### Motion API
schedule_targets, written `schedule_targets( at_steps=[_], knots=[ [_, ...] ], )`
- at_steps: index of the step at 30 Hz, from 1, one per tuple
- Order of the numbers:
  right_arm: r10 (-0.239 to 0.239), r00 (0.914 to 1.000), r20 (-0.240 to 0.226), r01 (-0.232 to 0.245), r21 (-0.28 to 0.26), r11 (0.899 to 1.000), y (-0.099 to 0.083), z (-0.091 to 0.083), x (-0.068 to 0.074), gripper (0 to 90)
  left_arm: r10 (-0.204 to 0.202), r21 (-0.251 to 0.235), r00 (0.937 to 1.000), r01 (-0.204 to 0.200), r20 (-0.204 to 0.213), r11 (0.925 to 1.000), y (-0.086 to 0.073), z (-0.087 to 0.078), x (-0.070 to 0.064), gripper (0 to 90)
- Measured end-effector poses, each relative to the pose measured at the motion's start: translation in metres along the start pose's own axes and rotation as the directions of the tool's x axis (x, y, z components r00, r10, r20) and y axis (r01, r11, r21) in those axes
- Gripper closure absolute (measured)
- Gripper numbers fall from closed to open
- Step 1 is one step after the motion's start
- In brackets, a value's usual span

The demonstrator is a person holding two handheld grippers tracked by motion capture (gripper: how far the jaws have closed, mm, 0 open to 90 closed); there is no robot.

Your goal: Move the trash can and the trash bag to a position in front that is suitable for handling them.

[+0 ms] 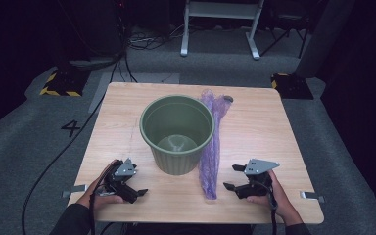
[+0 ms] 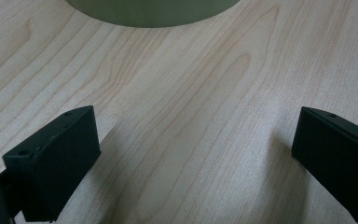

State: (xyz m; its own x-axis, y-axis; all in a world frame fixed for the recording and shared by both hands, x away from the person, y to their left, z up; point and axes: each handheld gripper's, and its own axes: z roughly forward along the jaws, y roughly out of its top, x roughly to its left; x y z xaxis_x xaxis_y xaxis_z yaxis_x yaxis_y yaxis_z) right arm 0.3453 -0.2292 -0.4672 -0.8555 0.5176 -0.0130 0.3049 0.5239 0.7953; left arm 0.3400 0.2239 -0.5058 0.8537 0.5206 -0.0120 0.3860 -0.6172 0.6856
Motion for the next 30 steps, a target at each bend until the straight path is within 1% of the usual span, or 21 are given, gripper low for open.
schedule_targets(
  at_steps=[1,2,3,4,5,6,8,9,11,13,14,15,16,17,19,21,24,25,26,28,30],
  knots=[
    [0.008,0.9999,0.011,-0.008,-0.005,1.0,0.003,0.001,-0.005,25.8,0.0,0.0,1.0,0.0,0.001,1.0,0.0,0.0,0.0,0.5],
    [0.008,0.9999,0.011,-0.008,-0.005,1.0,0.003,0.001,-0.005,25.8,0.0,0.0,1.0,0.0,0.001,1.0,0.0,0.0,0.0,0.5],
    [0.014,0.9991,0.04,-0.014,-0.013,1.0,0.009,0.005,-0.015,25.8,0.0,0.0,1.0,0.0,0.0,1.0,0.0,0.0,0.0,0.5],
    [0.014,0.9991,0.04,-0.014,-0.013,1.0,0.009,0.005,-0.015,25.8,0.0,0.0,1.0,0.0,0.0,1.0,0.0,0.0,0.0,0.5],
    [0.033,0.9982,0.05,-0.031,-0.027,0.999,0.017,0.009,-0.025,25.3,0.0,0.0,1.0,0.0,0.0,1.0,0.0,0.0,0.0,0.5],
    [0.033,0.9983,0.048,-0.032,-0.032,0.999,0.021,0.011,-0.029,25.3,0.0,0.0,1.0,0.0,0.001,1.0,0.0,0.0,0.0,0.5],
    [0.026,0.9975,0.066,-0.024,-0.035,0.999,0.029,0.017,-0.036,25.6,0.0,0.0,1.0,0.0,0.0,1.0,0.0,0.0,0.0,0.5],
    [0.033,0.9971,0.068,-0.03,-0.037,0.999,0.032,0.021,-0.039,25.6,0.0,0.0,1.0,0.0,0.0,1.0,0.0,0.0,0.0,0.5],
    [0.037,0.9964,0.076,-0.034,-0.04,0.999,0.039,0.028,-0.045,25.6,0.0,0.0,1.0,0.0,0.0,1.0,0.0,0.0,0.0,0.5],
    [0.042,0.9962,0.077,-0.04,-0.029,0.999,0.046,0.036,-0.05,25.1,0.0,0.0,1.0,0.0,0.0,1.0,0.0,0.0,0.0,0.5],
    [0.037,0.9956,0.086,-0.036,-0.021,0.999,0.049,0.041,-0.051,25.1,0.0,0.0,1.0,0.0,0.0,1.0,0.0,0.0,0.0,0.5],
    [0.037,0.9956,0.086,-0.036,-0.021,0.999,0.049,0.041,-0.051,25.1,0.0,0.0,1.0,0.0,0.0,1.0,0.0,0.0,0.0,0.5],
    [0.043,0.9961,0.076,-0.042,-0.019,0.999,0.055,0.05,-0.055,24.7,0.0,0.0,1.0,0.0,0.0,1.0,0.0,0.0,0.0,0.5],
    [0.043,0.9961,0.076,-0.042,-0.019,0.999,0.055,0.05,-0.055,24.7,0.0,0.0,1.0,0.0,0.0,1.0,0.0,0.0,0.0,0.5],
    [0.048,0.9963,0.072,-0.047,-0.021,0.999,0.062,0.06,-0.06,24.6,0.0,0.0,1.0,0.0,0.0,1.0,0.0,0.0,0.0,0.5],
    [0.066,0.9966,0.05,-0.064,-0.031,0.997,0.066,0.067,-0.063,24.6,0.0,0.0,1.0,0.0,0.0,1.0,0.0,0.0,0.0,0.5],
    [0.074,0.995,0.067,-0.073,-0.028,0.997,0.068,0.073,-0.067,24.5,0.0,0.0,1.0,0.0,0.0,1.0,0.0,0.0,0.0,0.5],
    [0.112,0.9917,0.065,-0.11,-0.034,0.993,0.068,0.079,-0.071,24.2,0.0,0.0,1.0,0.0,0.0,1.0,0.0,0.0,0.0,0.5],
    [0.117,0.9903,0.075,-0.115,-0.025,0.993,0.067,0.083,-0.073,23.3,0.0,0.0,1.0,0.0,0.0,1.0,0.0,0.0,0.0,0.5],
    [0.106,0.9906,0.086,-0.107,0.004,0.994,0.066,0.089,-0.075,23.0,0.0,0.0,1.0,0.0,0.0,1.0,0.0,0.0,0.0,0.5],
    [0.126,0.9886,0.082,-0.128,0.022,0.991,0.063,0.095,-0.076,23.0,0.0,0.0,1.0,0.0,0.0,1.0,0.0,0.0,0.0,0.5]
  ],
)
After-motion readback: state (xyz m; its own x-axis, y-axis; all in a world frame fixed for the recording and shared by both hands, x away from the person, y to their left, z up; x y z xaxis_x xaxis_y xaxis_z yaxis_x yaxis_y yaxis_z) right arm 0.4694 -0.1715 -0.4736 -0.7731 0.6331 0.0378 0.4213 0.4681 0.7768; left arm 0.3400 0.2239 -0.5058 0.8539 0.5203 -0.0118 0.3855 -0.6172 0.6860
